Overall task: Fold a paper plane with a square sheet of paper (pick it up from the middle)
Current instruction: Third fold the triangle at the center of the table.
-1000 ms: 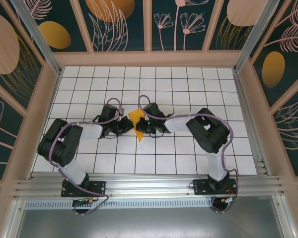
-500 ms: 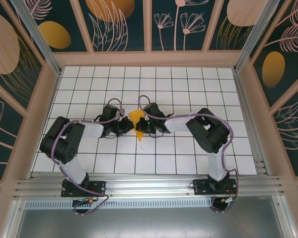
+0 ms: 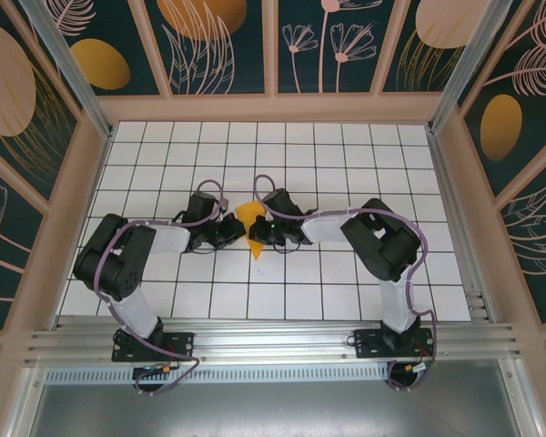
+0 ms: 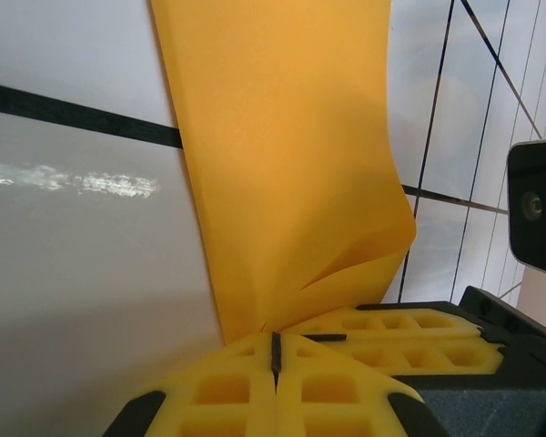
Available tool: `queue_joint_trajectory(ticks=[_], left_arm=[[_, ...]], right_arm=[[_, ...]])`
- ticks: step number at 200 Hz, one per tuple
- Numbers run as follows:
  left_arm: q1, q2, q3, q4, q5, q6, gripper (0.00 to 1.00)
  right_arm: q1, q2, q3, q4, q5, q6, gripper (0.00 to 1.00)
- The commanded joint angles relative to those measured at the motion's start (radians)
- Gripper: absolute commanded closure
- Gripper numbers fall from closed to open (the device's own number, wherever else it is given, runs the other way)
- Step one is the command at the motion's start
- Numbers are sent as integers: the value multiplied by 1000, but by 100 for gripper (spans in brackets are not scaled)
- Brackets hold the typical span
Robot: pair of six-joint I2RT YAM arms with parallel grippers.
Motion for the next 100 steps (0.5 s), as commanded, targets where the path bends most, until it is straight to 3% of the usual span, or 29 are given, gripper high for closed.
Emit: queue_joint_trajectory(ticks=[1,100], left_arm=[[-7,30,16,13,-10,-3,100],[-7,52,32,-64,-76,41,100]], right_arm=[[-6,34,3,-67,18,5,100],[-5,-21,13,-60,-6,-2,100]])
